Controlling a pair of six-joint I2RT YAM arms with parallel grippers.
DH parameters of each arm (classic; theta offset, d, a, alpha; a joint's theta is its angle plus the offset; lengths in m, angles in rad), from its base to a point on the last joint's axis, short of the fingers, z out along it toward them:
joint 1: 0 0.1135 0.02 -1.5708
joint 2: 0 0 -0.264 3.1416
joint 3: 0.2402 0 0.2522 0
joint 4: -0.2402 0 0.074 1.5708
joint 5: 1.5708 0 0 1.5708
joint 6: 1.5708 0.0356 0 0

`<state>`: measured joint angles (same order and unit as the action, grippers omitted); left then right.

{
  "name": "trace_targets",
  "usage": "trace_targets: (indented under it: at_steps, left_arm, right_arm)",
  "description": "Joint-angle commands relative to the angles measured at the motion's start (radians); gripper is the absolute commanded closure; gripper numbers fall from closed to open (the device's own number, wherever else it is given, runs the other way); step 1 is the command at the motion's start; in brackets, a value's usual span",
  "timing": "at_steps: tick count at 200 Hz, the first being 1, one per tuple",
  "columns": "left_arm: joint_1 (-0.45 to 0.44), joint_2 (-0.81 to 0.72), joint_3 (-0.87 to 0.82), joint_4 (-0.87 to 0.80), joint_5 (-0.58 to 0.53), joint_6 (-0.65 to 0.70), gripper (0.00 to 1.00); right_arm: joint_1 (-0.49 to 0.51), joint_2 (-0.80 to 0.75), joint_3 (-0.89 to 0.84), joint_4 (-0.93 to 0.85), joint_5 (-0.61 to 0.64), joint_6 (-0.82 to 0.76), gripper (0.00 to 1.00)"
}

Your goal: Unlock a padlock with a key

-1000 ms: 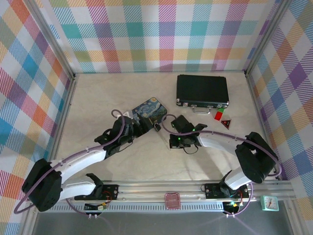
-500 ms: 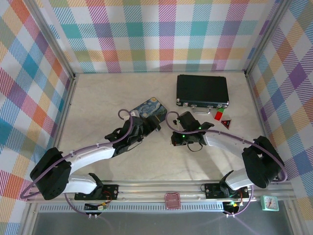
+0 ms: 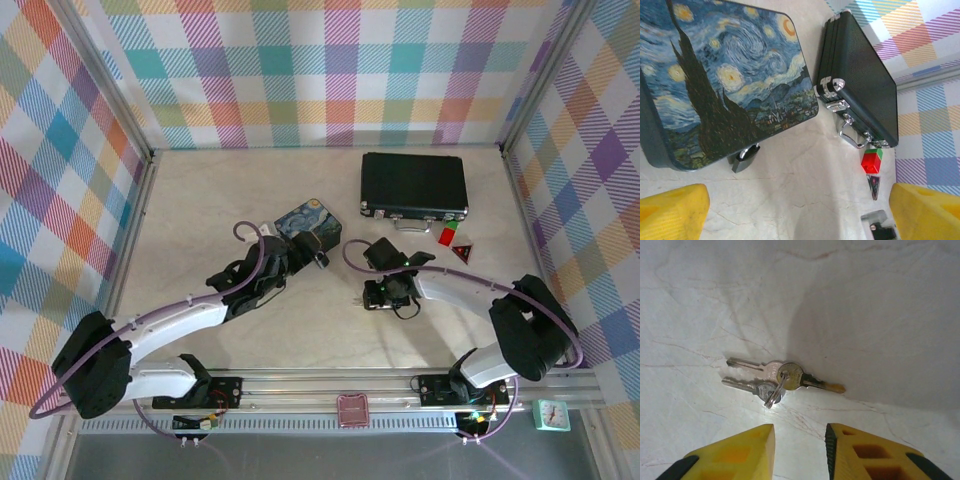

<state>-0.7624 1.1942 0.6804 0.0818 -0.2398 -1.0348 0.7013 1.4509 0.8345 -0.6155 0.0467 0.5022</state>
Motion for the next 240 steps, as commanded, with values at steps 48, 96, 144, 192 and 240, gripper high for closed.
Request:
trace_targets:
  at_steps: [48, 96, 144, 192, 240]
  left_arm:
    - [0.041, -0.092, 0.005, -0.084, -0.074, 0.05, 0.07]
    - [0.044, -0.129, -0.004, -0.115, -0.096, 0.051, 0.07]
    - [0.046, -0.127, -0.005, -0.114, -0.116, 0.047, 0.06]
    - [0.046, -0.116, -0.004, -0.104, -0.1, 0.04, 0.06]
    - [0.046, -0.097, -0.006, -0.066, -0.046, 0.056, 0.06]
  right_arm:
    - [0.082, 0.139, 0.151, -0.065, 0.111, -0.114, 0.56]
    - [0.101, 0.239, 0.175, -0.068, 0.166, -0.077, 0.57]
    - [0.104, 0.253, 0.106, -0.05, 0.174, 0.022, 0.62]
    - [0.101, 0.267, 0.034, 0.034, 0.137, 0.128, 0.9]
    - [0.024, 0.19, -0.005, 0.119, 0.015, 0.173, 1.0]
